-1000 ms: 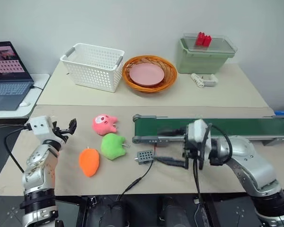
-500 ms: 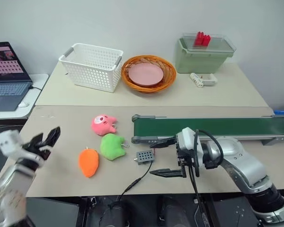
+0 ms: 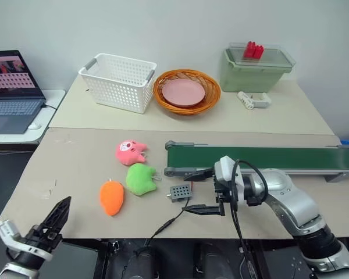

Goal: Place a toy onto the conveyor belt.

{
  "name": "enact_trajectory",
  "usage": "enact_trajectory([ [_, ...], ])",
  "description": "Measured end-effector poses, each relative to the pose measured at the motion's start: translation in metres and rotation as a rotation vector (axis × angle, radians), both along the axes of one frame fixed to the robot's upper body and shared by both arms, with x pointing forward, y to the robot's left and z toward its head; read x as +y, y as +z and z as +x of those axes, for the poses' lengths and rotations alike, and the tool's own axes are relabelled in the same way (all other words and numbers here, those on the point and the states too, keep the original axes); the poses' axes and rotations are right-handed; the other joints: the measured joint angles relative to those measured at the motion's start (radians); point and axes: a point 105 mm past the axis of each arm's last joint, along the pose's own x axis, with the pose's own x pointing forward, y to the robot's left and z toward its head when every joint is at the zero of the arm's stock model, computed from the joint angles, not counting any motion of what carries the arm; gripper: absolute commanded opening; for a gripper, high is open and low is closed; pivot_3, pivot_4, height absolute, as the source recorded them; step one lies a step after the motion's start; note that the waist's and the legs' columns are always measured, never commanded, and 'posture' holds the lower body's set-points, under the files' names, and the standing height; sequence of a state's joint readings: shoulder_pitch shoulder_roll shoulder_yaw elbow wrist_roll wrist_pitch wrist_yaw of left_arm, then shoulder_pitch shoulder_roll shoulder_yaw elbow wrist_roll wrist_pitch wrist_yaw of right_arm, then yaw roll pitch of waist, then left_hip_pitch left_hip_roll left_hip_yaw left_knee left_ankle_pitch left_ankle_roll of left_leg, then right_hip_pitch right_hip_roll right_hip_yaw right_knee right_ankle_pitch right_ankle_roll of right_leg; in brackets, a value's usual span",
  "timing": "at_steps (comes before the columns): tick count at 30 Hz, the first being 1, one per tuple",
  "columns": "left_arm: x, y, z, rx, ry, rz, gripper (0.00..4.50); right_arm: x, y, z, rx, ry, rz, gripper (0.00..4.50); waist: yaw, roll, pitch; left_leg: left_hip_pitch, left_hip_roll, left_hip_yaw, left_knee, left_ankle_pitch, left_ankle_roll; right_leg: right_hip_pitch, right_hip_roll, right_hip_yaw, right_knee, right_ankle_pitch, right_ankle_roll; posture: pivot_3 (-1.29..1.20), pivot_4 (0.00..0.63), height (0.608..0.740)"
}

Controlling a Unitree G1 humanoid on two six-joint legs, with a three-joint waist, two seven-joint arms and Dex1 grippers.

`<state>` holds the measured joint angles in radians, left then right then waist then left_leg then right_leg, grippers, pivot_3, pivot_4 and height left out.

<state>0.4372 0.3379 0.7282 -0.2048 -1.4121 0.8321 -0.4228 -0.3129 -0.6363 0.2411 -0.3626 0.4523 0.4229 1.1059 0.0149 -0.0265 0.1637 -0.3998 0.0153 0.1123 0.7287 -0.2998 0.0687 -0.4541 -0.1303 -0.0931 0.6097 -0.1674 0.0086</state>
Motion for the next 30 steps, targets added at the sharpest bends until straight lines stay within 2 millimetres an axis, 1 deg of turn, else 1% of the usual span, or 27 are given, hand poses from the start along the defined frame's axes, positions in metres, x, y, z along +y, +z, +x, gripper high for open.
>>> enact_trajectory([
  [2, -0.011, -0.009, 0.007, 0.034, -0.041, 0.020, 4.44, 0.000, 0.000, 0.001, -0.002, -0.006, 0.001, 4.50, -0.002, 0.000, 0.000, 0.000, 0.000, 0.000, 0.000, 0.000, 0.000, 0.000, 0.000, 0.000, 0.000, 0.000, 0.000, 0.00, 0.150, 0.740],
  [3, -0.020, -0.013, 0.012, 0.049, -0.077, 0.028, 4.44, -0.001, 0.001, 0.002, -0.005, -0.013, 0.002, 4.50, -0.003, 0.000, 0.000, 0.000, 0.000, 0.001, 0.000, 0.001, -0.002, 0.000, 0.000, 0.000, 0.000, 0.000, 0.000, 0.00, 0.150, 0.740],
  [7, -0.047, -0.015, 0.029, 0.045, -0.174, 0.028, 4.44, -0.004, 0.002, 0.004, -0.014, -0.048, 0.008, 4.50, -0.002, 0.000, 0.000, 0.000, 0.000, 0.001, 0.000, 0.001, -0.001, 0.000, 0.000, 0.000, 0.000, 0.000, 0.000, 0.00, 0.150, 0.740],
  [10, -0.055, -0.014, 0.036, 0.045, -0.200, 0.039, 4.44, -0.005, 0.002, 0.004, -0.018, -0.065, 0.010, 4.50, -0.002, 0.000, 0.000, 0.000, 0.000, 0.001, 0.000, 0.001, -0.002, -0.001, 0.000, 0.000, 0.000, 0.000, 0.000, 0.00, 0.150, 0.740],
  [15, -0.059, -0.010, 0.045, 0.031, -0.212, 0.045, 4.44, -0.006, 0.005, 0.004, -0.038, -0.085, 0.018, 4.50, -0.003, 0.000, 0.000, 0.000, 0.000, 0.001, 0.000, 0.001, -0.002, -0.001, 0.000, 0.000, 0.000, 0.000, 0.000, 0.00, 0.150, 0.740],
  [20, -0.057, -0.017, 0.052, 0.069, -0.198, 0.067, 4.44, -0.009, 0.007, 0.006, -0.047, -0.115, 0.027, 4.50, -0.002, 0.000, 0.000, 0.000, 0.000, 0.001, 0.000, 0.001, -0.002, 0.000, 0.000, 0.000, 0.000, 0.001, 0.000, 0.00, 0.150, 0.740],
  [22, -0.059, -0.019, 0.054, 0.076, -0.203, 0.074, 4.44, -0.009, 0.007, 0.006, -0.048, -0.118, 0.027, 4.50, -0.002, 0.000, 0.000, 0.000, 0.000, 0.001, 0.000, 0.001, -0.002, -0.001, 0.000, 0.000, 0.000, 0.001, 0.000, 0.00, 0.150, 0.740],
  [25, -0.062, -0.023, 0.055, 0.091, -0.210, 0.074, 4.44, -0.010, 0.008, 0.008, -0.053, -0.133, 0.030, 4.50, -0.002, 0.000, 0.000, 0.000, 0.000, 0.001, 0.000, 0.001, -0.002, 0.000, 0.000, 0.000, 0.000, 0.001, 0.000, 0.00, 0.150, 0.740],
  [30, -0.059, -0.026, 0.052, 0.098, -0.216, 0.077, 4.44, -0.011, 0.008, 0.009, -0.056, -0.142, 0.031, 4.50, -0.003, 0.000, 0.000, 0.000, 0.000, 0.001, 0.000, 0.001, -0.001, -0.001, 0.000, 0.000, 0.000, 0.000, 0.000, 0.00, 0.150, 0.740],
])
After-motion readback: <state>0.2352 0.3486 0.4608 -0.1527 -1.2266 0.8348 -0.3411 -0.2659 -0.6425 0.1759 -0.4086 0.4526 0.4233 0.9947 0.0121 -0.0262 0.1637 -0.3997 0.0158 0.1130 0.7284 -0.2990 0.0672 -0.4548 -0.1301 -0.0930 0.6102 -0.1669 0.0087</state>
